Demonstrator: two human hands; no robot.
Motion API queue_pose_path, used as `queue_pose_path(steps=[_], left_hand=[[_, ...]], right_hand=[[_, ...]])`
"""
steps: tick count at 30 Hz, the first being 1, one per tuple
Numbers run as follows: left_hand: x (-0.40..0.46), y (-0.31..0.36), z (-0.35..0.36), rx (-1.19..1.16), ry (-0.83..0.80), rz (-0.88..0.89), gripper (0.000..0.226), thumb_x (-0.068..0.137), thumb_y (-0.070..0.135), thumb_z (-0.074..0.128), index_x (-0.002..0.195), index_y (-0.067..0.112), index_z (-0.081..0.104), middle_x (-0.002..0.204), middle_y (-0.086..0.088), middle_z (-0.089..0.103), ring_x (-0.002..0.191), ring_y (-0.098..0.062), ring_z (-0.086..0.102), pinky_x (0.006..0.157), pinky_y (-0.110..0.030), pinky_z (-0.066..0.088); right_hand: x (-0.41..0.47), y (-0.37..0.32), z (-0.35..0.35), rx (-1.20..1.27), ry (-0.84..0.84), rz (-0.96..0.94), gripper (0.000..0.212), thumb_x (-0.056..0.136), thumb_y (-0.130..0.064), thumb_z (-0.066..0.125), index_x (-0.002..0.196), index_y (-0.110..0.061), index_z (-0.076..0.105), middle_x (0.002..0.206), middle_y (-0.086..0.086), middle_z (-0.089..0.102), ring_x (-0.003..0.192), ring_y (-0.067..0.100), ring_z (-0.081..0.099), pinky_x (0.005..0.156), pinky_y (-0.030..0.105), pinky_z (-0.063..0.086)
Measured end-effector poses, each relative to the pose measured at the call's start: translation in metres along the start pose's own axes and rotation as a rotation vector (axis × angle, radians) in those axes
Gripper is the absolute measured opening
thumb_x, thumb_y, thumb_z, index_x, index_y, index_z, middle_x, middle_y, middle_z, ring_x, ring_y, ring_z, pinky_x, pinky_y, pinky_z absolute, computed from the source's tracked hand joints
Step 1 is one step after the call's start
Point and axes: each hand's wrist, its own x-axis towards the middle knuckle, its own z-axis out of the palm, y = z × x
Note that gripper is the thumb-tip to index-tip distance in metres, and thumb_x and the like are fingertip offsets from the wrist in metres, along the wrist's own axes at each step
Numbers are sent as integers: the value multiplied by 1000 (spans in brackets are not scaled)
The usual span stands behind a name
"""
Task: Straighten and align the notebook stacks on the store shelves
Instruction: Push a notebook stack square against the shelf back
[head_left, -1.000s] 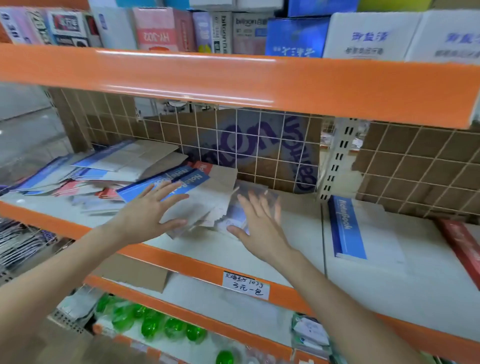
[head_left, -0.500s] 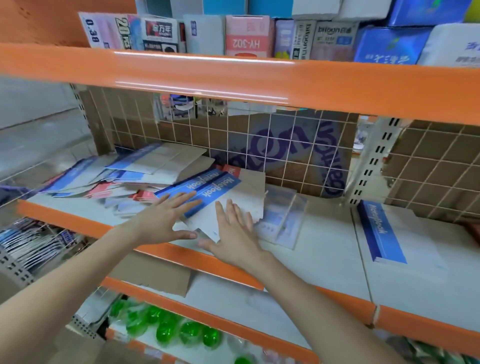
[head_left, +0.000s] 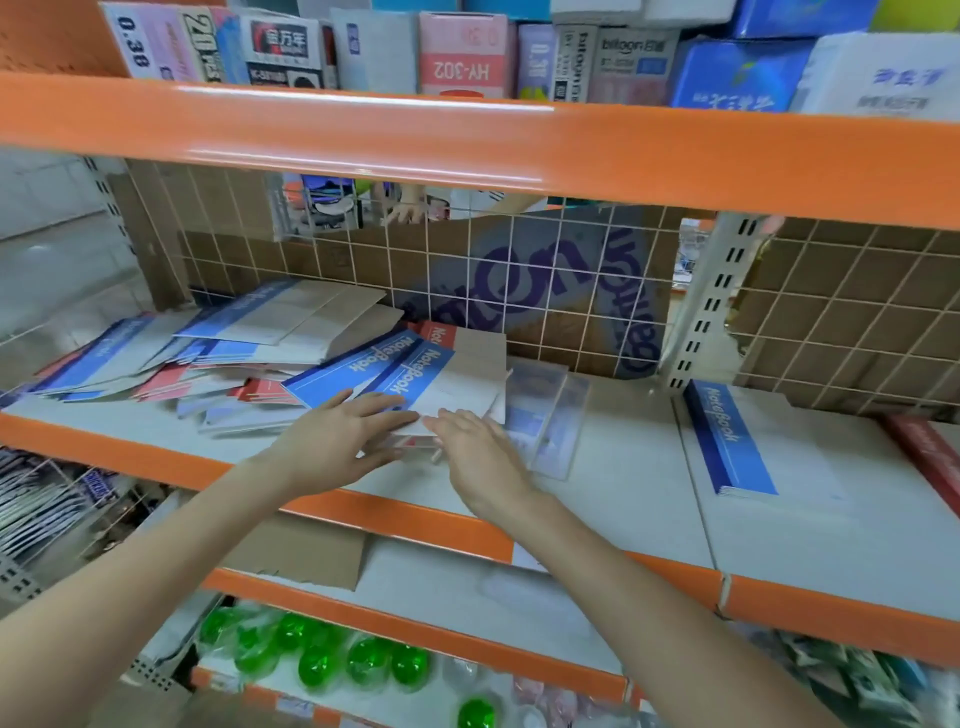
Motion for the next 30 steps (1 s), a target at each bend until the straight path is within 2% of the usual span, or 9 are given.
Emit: queue_pose_path(steps=[2,5,8,11,14,17,23,27,30], left_hand=[[9,12,-1,-15,68,36,45,99,40,35,143,31,35,150,9,32,135,-9,34,112,-26,18],[27,36,-7,-95,119,35,43,99,18,41,140,31,41,146,12,39,128,-13,43,99,-26,36],[45,64,-11,-103,188,40,47,96,7,45,138,30,46,143,10,43,127,-14,45,94,-27,41],[60,100,-14,-102,301,86,66,79,-14,55,134,21,52,141,1,48,129,-18,46,101,-27,37],[73,143,-19,-68,474,196,66,52,-29,64,110,2,68,114,-17,66,107,-37,62,88,-47,50],[90,184,-15,-44,603,245,59,49,-30,65,101,-2,72,104,-20,69,93,-41,66,75,-56,54],[126,268,4,-132,672,334,52,59,-22,62,104,1,71,106,-17,69,97,-38,66,79,-55,53],[144,315,22,-183,633,356,57,54,-22,63,103,5,72,103,-12,71,95,-33,68,76,-49,54],[153,339,34,-176,619,373,58,50,-21,67,99,9,74,98,-7,73,91,-28,70,73,-40,57]], right_hand=[[-8,16,-5,21,38,-16,56,95,3,36,146,-21,33,153,3,32,141,15,25,112,27,12],[-26,43,-18,12,110,-14,56,95,4,38,145,-21,37,152,2,35,140,16,27,112,24,9],[-47,72,-35,-19,162,19,57,91,5,39,143,-20,40,149,4,40,138,15,31,110,22,8],[-70,101,-53,-71,206,66,56,91,2,39,142,-21,42,146,2,44,136,13,34,109,21,9],[-97,128,-70,-72,318,108,62,82,11,43,137,-17,50,139,7,52,131,20,43,108,28,19],[-126,157,-84,-130,350,148,70,81,15,45,141,-22,45,144,7,45,134,20,40,113,29,16],[-192,216,-105,-196,401,257,65,83,11,42,139,-22,48,145,11,44,133,25,43,114,34,19],[-228,254,-109,-259,300,343,65,93,4,36,146,-32,30,155,4,25,142,14,26,115,26,4],[-243,276,-107,-255,246,396,65,94,3,34,147,-35,28,157,5,21,143,13,21,116,27,3]])
